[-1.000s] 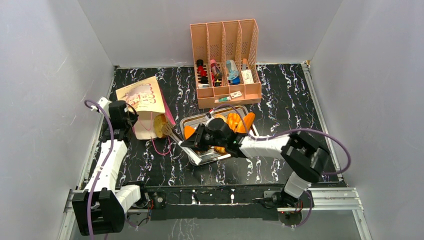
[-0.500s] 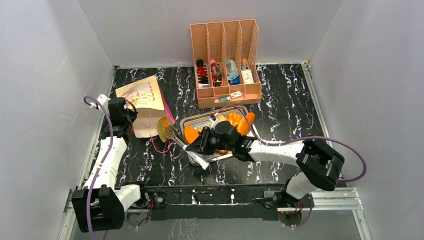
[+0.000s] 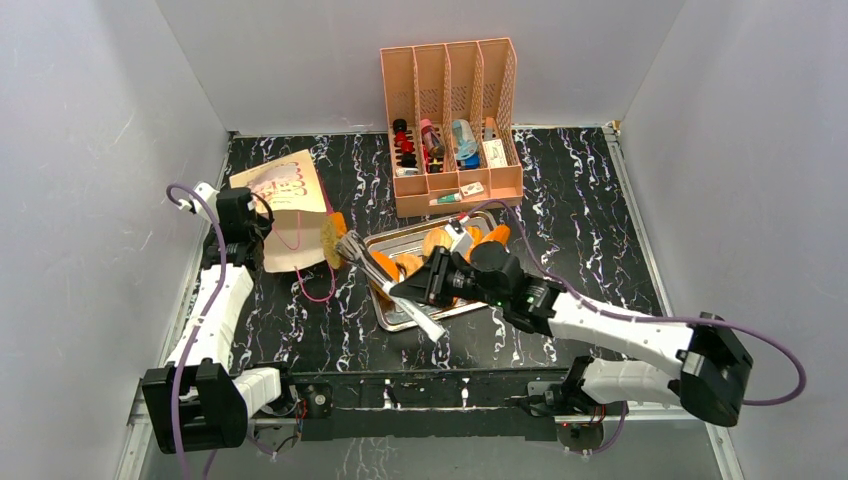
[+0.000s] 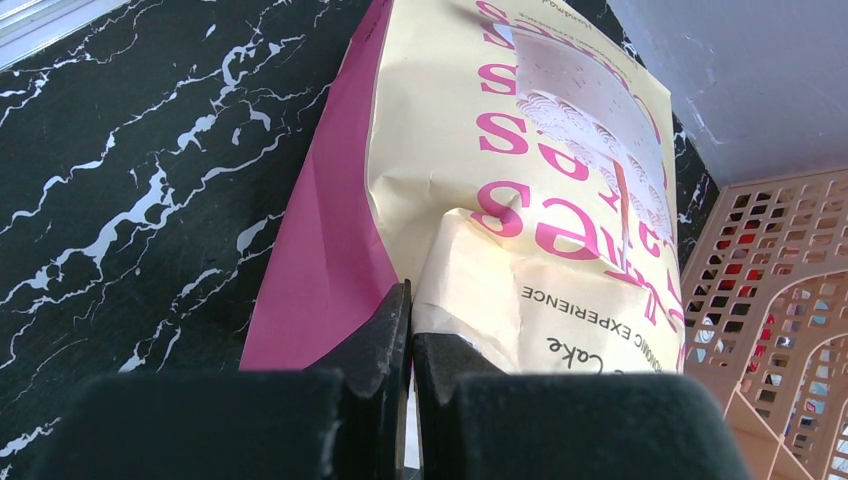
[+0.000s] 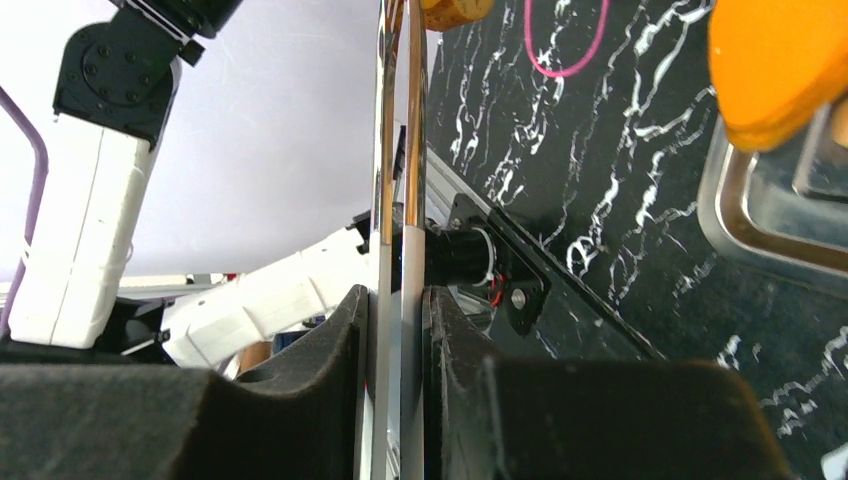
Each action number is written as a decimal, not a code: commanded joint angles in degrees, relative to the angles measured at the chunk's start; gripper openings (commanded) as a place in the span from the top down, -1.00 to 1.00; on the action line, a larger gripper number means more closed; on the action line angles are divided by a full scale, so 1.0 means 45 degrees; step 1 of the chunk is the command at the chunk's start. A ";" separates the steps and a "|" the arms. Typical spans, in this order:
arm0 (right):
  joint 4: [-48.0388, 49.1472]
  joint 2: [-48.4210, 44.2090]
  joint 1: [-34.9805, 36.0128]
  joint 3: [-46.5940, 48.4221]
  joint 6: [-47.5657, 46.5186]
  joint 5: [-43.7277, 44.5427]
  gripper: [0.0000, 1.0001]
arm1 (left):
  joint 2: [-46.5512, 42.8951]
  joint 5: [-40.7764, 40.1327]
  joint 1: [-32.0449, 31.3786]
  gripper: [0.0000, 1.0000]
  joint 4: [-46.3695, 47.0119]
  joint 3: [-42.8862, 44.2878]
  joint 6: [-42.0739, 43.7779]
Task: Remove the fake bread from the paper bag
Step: Take out the fake bread from the paper bag, then place the fake bread in the container, then place the clamp at the center of the board, then adjust the paper bag at the center of the board.
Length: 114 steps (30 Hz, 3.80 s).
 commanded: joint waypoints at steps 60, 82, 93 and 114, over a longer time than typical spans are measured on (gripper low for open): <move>-0.5935 -0.6985 -0.1985 -0.3139 -0.0233 0.3316 0.27 | -0.1729 0.4890 -0.0085 0.99 -0.4328 0.3492 -0.9837; -0.7275 -0.7902 -0.1975 -0.1937 -0.0656 0.4050 0.26 | -0.2309 0.6193 -0.0078 0.97 -0.6177 0.3210 -1.1375; -0.7688 -0.7378 -0.1987 -0.0720 -0.2276 0.6694 0.28 | -0.2574 0.6330 -0.0080 0.96 -0.6421 0.2974 -1.1359; -0.5412 -0.3496 -0.3344 0.1185 -0.6101 1.2462 0.29 | -0.2118 0.6746 -0.0074 0.86 -0.5891 0.2121 -1.1348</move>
